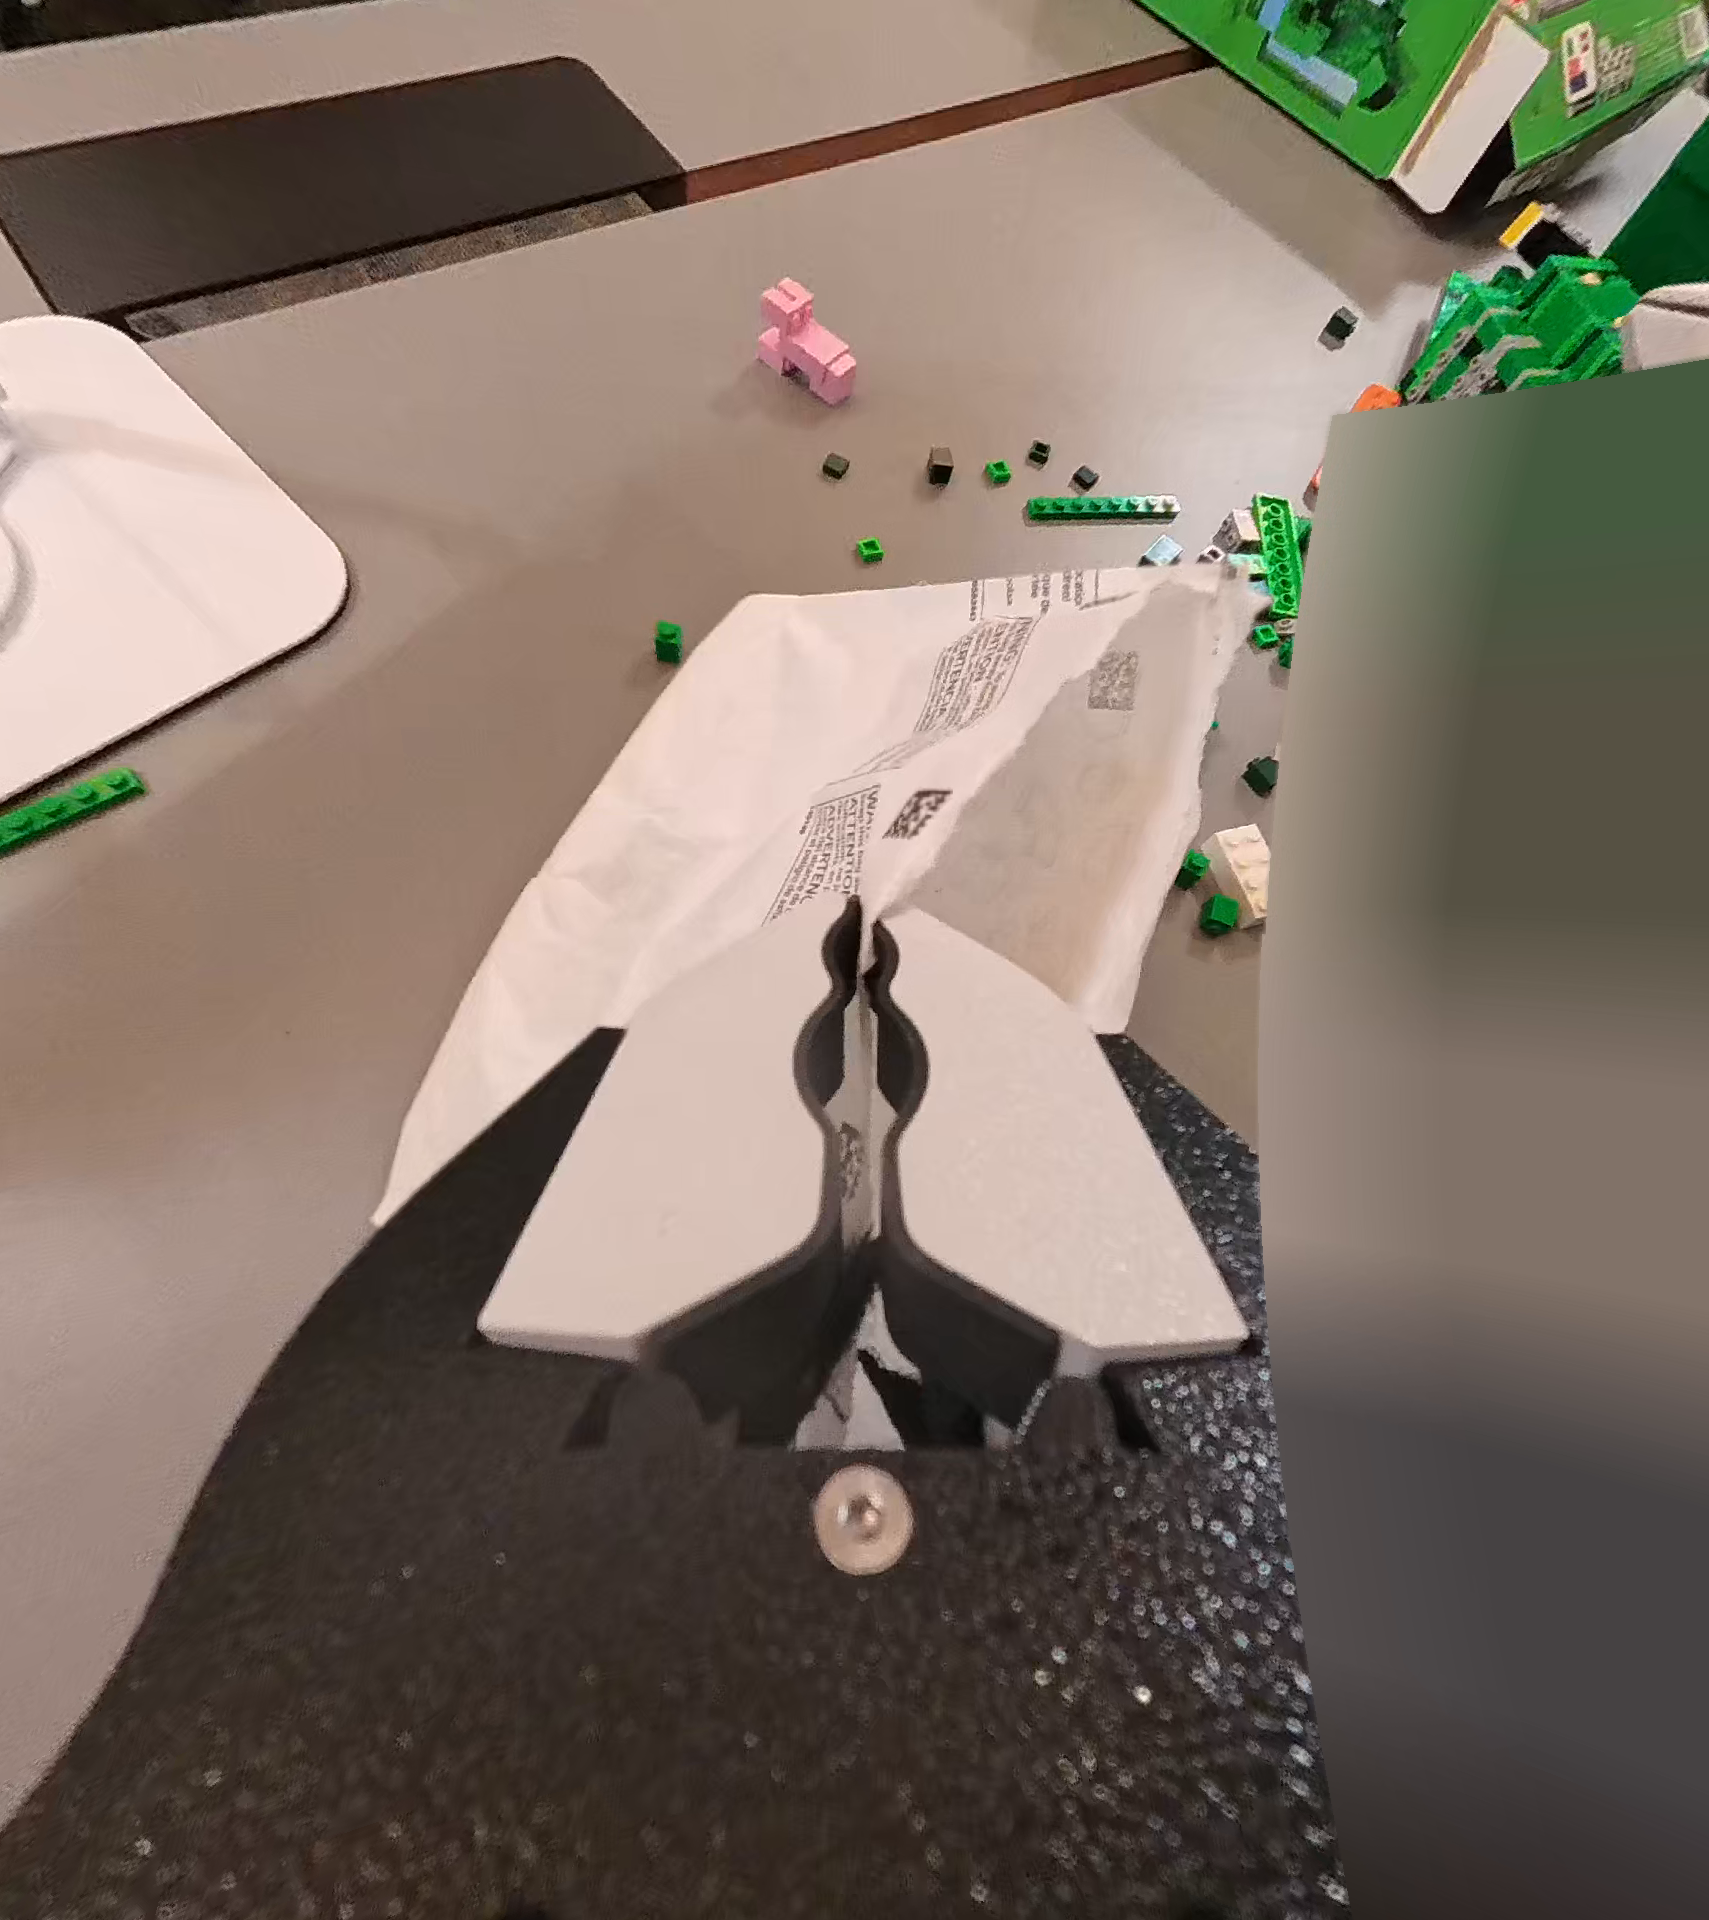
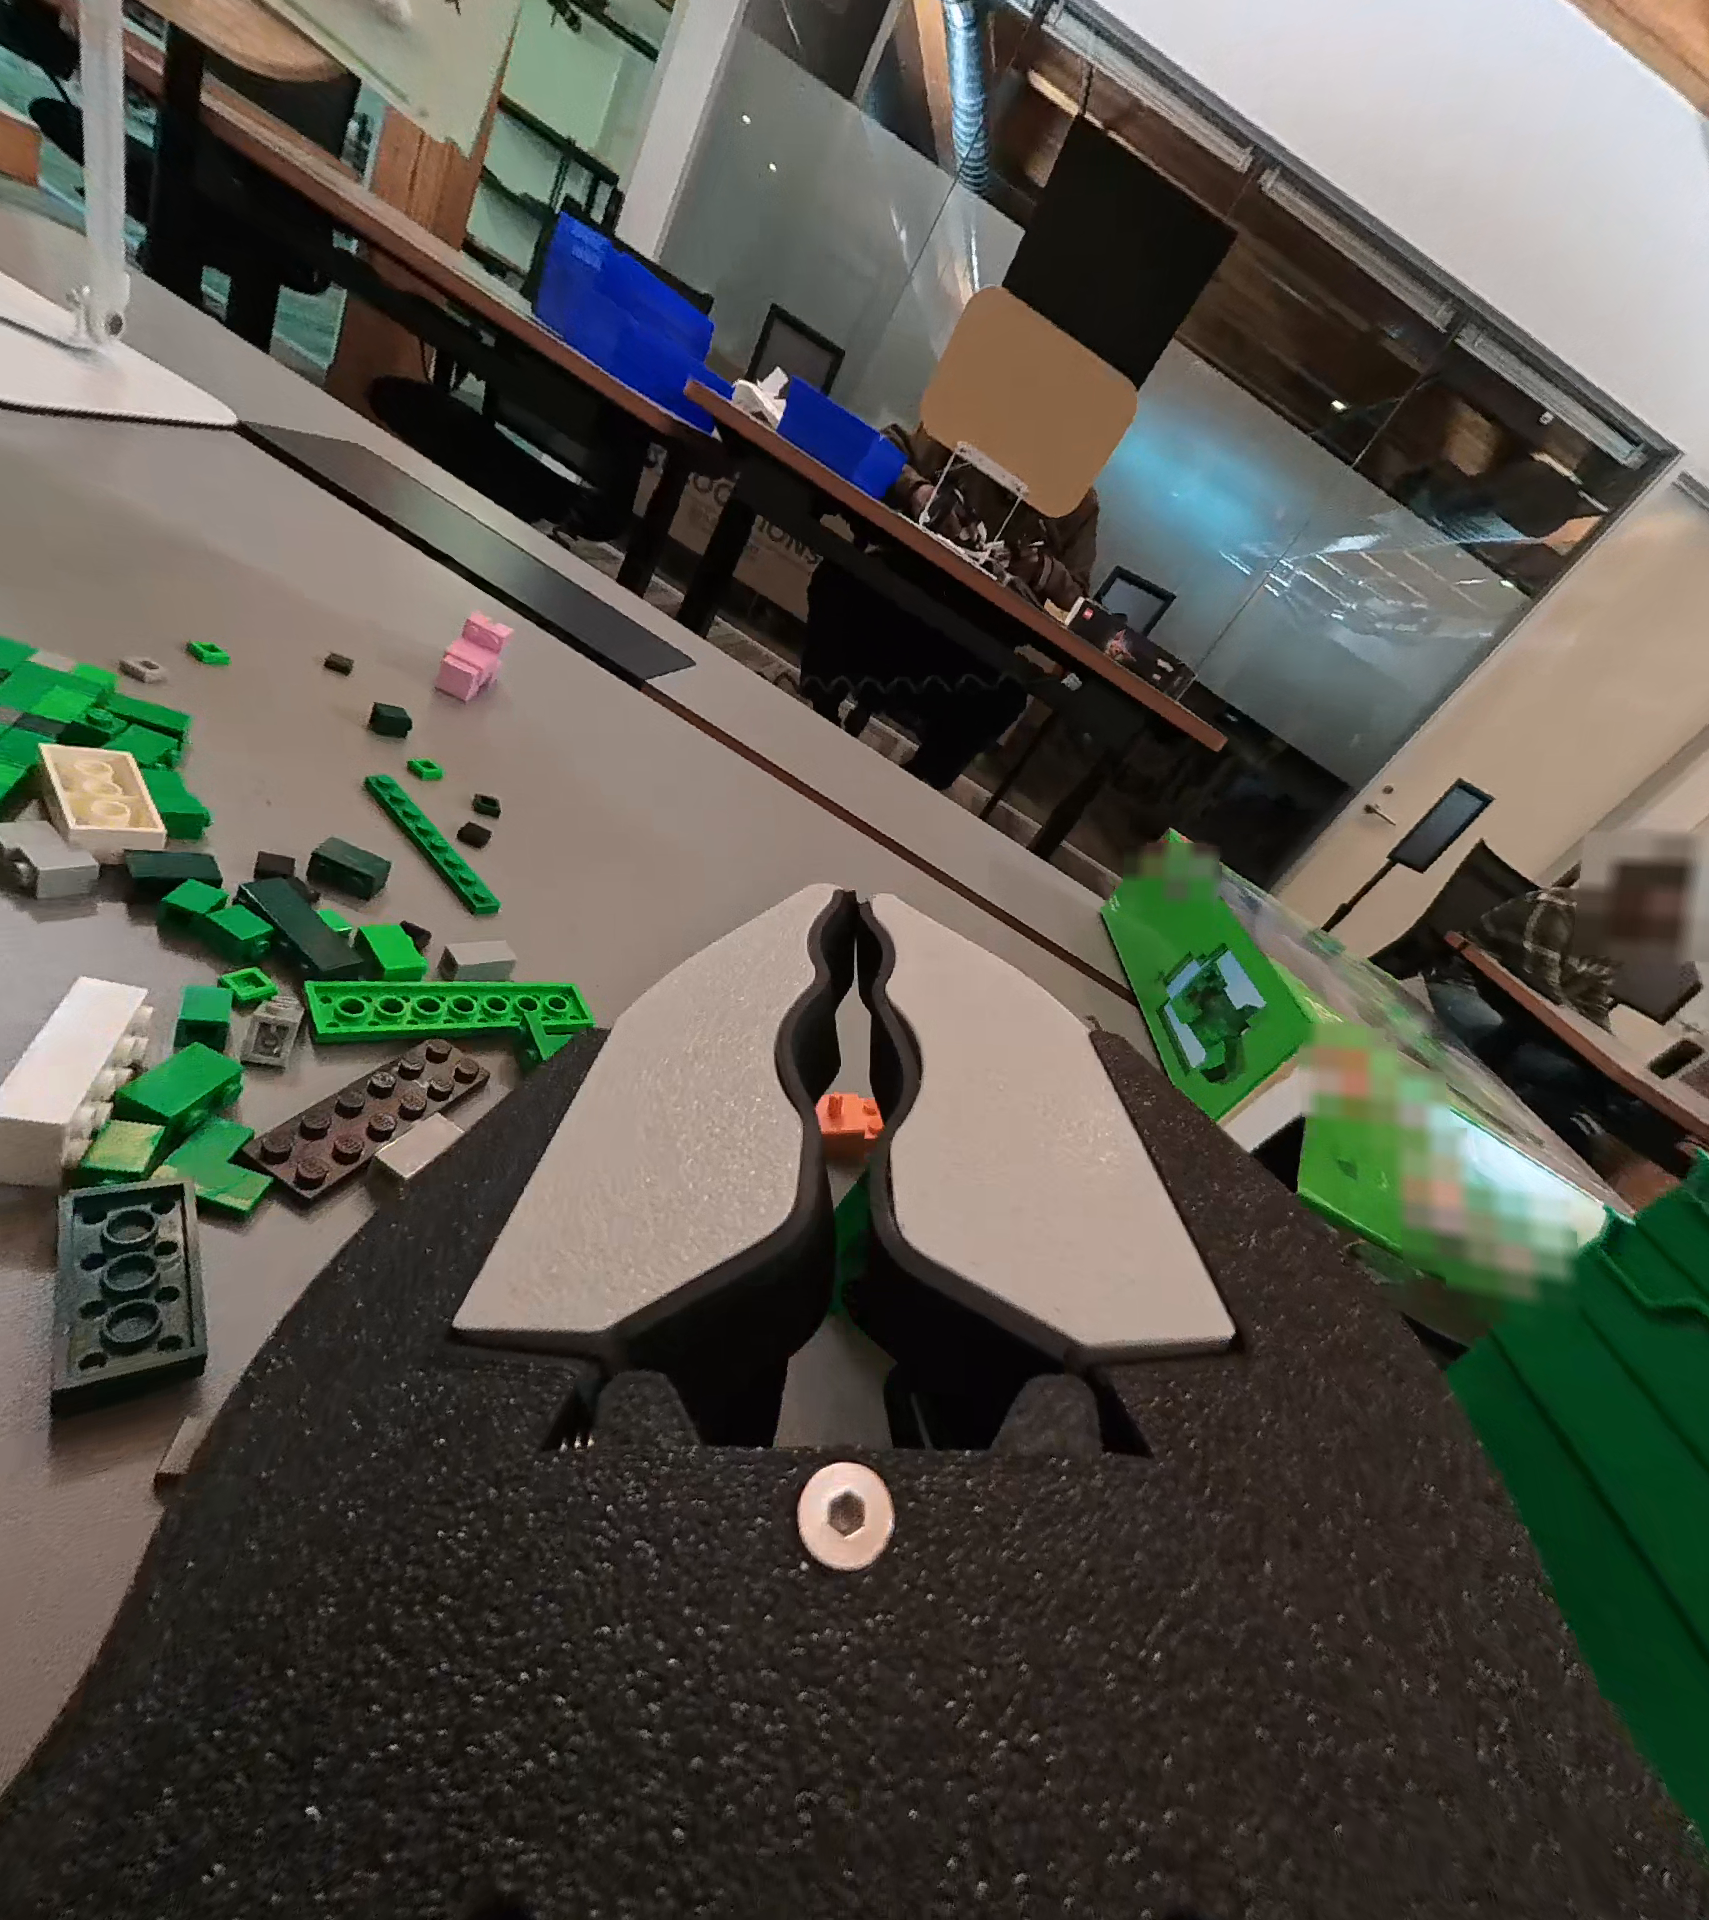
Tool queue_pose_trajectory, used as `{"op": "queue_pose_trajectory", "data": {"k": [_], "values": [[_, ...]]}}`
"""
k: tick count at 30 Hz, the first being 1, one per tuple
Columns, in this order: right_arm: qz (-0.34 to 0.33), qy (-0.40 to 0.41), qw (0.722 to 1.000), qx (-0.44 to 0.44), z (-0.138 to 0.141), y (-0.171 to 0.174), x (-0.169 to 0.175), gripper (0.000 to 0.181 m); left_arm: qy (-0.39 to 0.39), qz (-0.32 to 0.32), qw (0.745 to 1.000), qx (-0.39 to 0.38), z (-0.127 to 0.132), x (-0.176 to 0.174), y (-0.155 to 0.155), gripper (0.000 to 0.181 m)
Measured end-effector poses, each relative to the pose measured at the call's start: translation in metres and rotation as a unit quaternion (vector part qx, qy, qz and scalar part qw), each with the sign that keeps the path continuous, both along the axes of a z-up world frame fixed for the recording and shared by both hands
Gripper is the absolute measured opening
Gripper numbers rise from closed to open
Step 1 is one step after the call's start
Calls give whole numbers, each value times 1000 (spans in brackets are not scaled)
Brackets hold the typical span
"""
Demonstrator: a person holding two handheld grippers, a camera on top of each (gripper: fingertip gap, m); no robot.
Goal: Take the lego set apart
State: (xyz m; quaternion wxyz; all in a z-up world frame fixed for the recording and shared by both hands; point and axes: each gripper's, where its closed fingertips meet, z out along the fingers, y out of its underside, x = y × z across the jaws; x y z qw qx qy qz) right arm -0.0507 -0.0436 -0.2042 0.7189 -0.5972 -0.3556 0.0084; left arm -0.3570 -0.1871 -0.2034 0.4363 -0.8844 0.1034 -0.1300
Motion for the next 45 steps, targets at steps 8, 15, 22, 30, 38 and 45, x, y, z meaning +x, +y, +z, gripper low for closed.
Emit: {"op": "queue_pose_trajectory", "data": {"k": [8,15,22,30,38,45], "values": [[-3,-10,1000,15,2,-2,-1,0,4,-4,1000,2,0,3,0,0],[3,3,998,56,16,-11,-1,0,7,10,1000,23,11,-3,-2,0],[39,37,997,53,21,-15,-4,0,41,42,998,27,14,-15,-5,0],[85,2,995,-47,0,-24,-25,0,58,46,997,17,13,-13,-5,0],[146,-29,985,-92,-11,-40,-47,0,60,35,997,25,18,-5,-6,0],[127,-73,986,-84,-20,-38,-49,0,52,33,998,27,19,-6,-8,0]]}}
